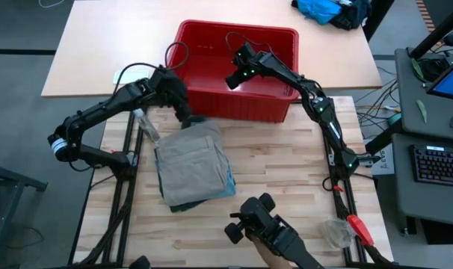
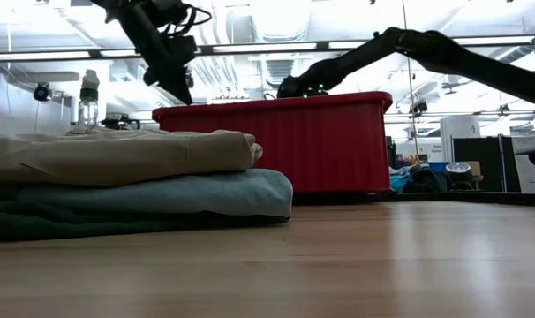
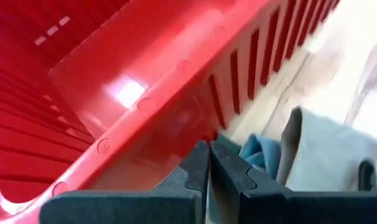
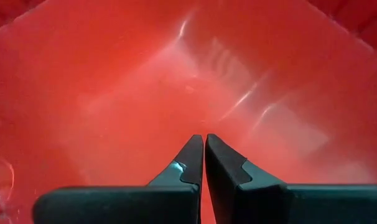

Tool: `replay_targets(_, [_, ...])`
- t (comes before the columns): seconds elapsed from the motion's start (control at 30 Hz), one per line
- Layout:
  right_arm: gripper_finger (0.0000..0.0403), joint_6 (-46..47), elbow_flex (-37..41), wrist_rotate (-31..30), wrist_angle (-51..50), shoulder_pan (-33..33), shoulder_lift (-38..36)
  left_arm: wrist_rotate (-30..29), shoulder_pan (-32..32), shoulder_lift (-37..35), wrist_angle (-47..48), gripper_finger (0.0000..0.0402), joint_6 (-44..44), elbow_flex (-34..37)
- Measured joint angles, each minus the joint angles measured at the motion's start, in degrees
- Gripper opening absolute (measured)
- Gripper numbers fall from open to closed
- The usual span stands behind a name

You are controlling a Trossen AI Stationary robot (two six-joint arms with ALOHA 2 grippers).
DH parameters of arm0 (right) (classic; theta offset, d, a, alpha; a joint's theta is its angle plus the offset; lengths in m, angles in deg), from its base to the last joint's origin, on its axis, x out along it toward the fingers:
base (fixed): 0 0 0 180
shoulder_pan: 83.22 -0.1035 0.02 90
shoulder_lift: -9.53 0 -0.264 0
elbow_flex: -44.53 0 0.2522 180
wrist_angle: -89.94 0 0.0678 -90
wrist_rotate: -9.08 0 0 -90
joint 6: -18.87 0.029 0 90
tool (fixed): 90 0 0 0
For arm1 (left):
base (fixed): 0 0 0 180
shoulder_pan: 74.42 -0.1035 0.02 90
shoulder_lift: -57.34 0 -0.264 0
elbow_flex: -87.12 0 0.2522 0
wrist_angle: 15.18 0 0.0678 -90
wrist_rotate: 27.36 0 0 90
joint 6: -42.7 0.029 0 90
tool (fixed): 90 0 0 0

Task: Fold Laundry from Bin
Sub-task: Put the stacked folded clothes into the red bin

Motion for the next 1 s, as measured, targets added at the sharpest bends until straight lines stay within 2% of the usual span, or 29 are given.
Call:
replay_targets(0.1, [0.0009, 3.8, 0.0, 0.0, -0.2, 0.1, 0.0, 0.4, 0.0, 0.0, -2.9, 0.0000, -4.5, 0.0])
replay_targets(0.2, [0.0009, 8.4, 0.0, 1.1, -0.8, 0.1, 0.0, 4.5, -0.1, 0.0, -5.1, 0.0000, -7.9, -1.5])
replay_targets(0.3, [0.0009, 13.4, 0.1, 6.2, -1.2, 0.5, -0.2, 7.2, -0.5, -0.1, -4.9, 0.0000, -8.2, -5.0])
replay_targets(0.4, [0.0011, 17.5, 0.1, 7.5, -1.0, 0.6, -0.3, 7.1, -1.6, -0.1, -4.1, 0.0000, -7.7, -8.2])
replay_targets(0.57, [0.0030, 17.5, 0.1, 6.5, -1.0, 1.0, 0.5, 7.1, -5.0, -0.1, -1.4, 0.0000, -8.6, -9.6])
replay_targets(0.73, [0.0067, 17.0, 0.1, 6.6, -6.0, 4.0, 1.2, 6.8, -7.3, -0.1, 3.6, 0.0000, -17.7, -7.9])
replay_targets(0.8, [0.0082, 17.1, 0.1, 14.6, -11.4, 6.3, 1.2, 6.8, -7.3, -0.1, 3.8, 0.0000, -19.7, -7.5])
replay_targets(0.93, [0.0098, 16.5, 0.6, 43.9, -21.1, 9.5, 1.7, 5.9, -7.4, 0.4, 2.1, 0.0000, -19.0, -7.2])
replay_targets(1.0, [0.0097, 16.2, 1.7, 51.4, -22.7, 9.3, 1.9, 4.2, -8.0, 0.9, 1.6, 0.0000, -18.8, -7.3])
